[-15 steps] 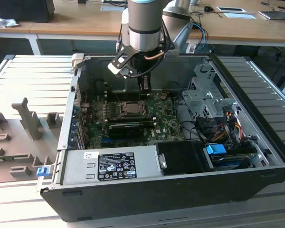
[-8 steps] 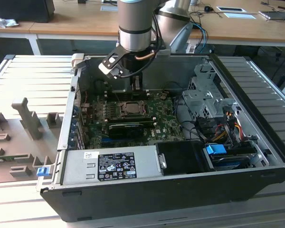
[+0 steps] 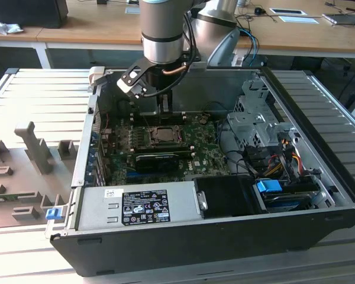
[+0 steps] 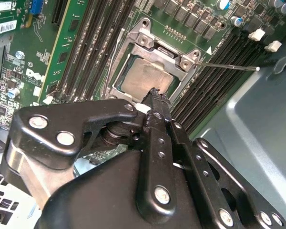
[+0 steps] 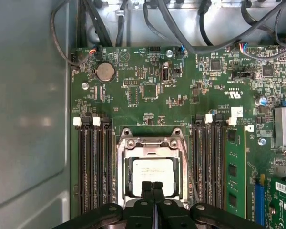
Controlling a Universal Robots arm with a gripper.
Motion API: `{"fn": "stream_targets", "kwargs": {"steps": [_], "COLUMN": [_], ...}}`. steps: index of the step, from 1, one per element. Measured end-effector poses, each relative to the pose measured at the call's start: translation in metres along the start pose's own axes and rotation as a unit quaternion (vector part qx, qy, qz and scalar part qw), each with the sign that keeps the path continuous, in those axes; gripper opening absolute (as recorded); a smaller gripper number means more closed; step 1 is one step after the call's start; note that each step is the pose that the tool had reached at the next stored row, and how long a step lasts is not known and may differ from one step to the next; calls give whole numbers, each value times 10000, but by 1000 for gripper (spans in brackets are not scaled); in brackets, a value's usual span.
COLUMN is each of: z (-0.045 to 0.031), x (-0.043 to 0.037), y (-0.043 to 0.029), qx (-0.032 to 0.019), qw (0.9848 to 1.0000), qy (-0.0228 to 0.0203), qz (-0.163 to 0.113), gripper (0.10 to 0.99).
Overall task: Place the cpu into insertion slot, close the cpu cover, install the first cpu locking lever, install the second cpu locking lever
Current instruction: 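Close the cpu cover, then install the first cpu locking lever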
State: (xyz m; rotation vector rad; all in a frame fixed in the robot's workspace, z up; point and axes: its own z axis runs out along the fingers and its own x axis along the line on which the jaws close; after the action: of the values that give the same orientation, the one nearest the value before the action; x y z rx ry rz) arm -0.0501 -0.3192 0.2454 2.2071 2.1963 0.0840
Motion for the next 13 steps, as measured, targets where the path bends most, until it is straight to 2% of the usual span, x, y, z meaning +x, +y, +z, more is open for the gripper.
{"fn": "stream_targets", "kwargs": {"steps": [5,8,13], "z": [-23,-118,-230], "x": [0,2,4], "y": [-8,-3,4], "qx": [0,0,0], "qw": [10000,10000,10000], "qy": [0,0,0], "qz": [0,0,0], "gripper": [106,106,106]}}
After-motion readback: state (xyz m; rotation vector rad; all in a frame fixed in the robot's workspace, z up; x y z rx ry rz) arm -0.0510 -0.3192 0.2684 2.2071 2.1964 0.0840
